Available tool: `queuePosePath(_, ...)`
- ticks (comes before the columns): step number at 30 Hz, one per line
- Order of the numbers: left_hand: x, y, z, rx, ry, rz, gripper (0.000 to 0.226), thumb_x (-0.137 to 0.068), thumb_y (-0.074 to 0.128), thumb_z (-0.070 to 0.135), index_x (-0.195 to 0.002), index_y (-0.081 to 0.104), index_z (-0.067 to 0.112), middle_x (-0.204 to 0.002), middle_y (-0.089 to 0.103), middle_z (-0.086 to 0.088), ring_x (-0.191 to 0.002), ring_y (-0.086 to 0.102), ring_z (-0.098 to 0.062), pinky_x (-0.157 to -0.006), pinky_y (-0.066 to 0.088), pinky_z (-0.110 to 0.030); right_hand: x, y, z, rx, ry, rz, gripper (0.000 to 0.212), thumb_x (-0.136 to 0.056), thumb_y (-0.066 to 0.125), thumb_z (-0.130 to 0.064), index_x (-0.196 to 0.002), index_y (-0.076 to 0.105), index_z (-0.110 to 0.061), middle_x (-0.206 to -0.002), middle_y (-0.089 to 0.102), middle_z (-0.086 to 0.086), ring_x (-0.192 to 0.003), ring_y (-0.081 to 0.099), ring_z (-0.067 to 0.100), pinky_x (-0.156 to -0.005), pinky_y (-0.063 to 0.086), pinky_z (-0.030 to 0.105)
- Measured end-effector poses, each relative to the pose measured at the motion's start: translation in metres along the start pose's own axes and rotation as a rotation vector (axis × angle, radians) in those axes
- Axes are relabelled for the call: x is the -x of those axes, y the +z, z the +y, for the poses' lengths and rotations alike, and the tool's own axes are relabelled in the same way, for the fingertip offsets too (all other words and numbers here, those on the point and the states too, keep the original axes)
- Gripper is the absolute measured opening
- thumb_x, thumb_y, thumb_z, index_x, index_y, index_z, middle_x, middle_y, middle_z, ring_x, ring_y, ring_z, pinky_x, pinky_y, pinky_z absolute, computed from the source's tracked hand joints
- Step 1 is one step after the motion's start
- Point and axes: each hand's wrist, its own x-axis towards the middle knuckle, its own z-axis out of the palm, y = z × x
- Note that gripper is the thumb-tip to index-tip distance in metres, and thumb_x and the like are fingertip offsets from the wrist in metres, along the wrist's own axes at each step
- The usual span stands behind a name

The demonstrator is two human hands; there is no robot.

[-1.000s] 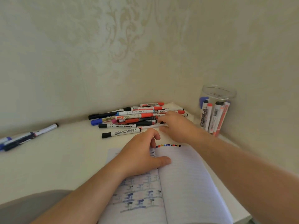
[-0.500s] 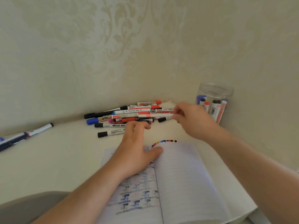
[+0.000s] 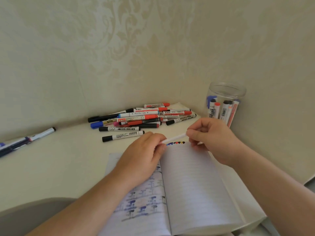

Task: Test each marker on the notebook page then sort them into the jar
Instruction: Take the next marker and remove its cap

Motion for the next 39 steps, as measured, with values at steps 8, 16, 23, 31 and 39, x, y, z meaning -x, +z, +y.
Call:
queuePosePath(8,0.002,-0.003,0.004,0.027,0.059,-0.078,0.023,-0.105,0.028,0.049,-0.11,0.045,0.034,-0.065,0.051,0.009,-0.059,0.052,-0.012,-0.054,0.043,-0.038,0.009,0.038,-0.014,-0.233,0.053,-0.253,0.034,-0.084,0.071,-0.046,-0.094,0.066,-0.014,-0.055,0.037,0.004,-0.05,0.028,0.016,-0.048,0.018,0.027)
queuePosePath(16,-0.001,-0.008,0.004,0.096,0.044,-0.066,0.038,-0.104,0.034,0.051,-0.14,0.034,0.066,-0.06,0.059,0.007,-0.057,0.058,-0.011,-0.058,0.046,-0.027,0.014,0.057,-0.005,-0.19,0.0,-0.288,0.036,-0.102,0.059,-0.04,-0.104,0.065,-0.004,-0.054,0.037,0.001,-0.046,0.026,0.012,-0.045,0.017,0.024)
queuePosePath(23,-0.002,-0.008,0.008,0.162,-0.069,-0.161,0.05,-0.091,0.04,0.074,-0.132,0.028,0.049,-0.066,0.057,0.006,-0.063,0.056,-0.009,-0.067,0.051,-0.043,0.009,0.041,-0.003,-0.346,0.051,-0.189,0.029,-0.107,0.046,-0.019,-0.106,0.076,-0.019,-0.06,0.043,0.005,-0.045,0.031,0.014,-0.048,0.013,0.028)
queuePosePath(31,-0.006,-0.008,0.007,-0.147,0.01,-0.385,0.038,-0.09,0.048,0.074,-0.126,0.055,0.063,-0.104,0.066,0.025,-0.092,0.057,0.002,-0.084,0.05,-0.03,-0.003,-0.005,0.001,-0.069,0.011,-0.055,0.023,-0.097,0.069,-0.011,-0.074,0.066,-0.015,-0.064,0.06,0.01,-0.055,0.054,0.021,-0.051,0.043,0.03)
queuePosePath(39,-0.028,-0.013,0.023,-0.114,-0.136,-0.673,0.037,-0.093,0.052,0.063,-0.125,0.045,0.079,-0.095,0.062,0.021,-0.091,0.056,0.001,-0.083,0.049,-0.025,0.0,-0.003,0.027,0.244,-0.02,0.06,0.024,-0.085,0.083,-0.018,-0.077,0.063,-0.008,-0.057,0.064,0.004,-0.049,0.054,0.014,-0.047,0.043,0.027)
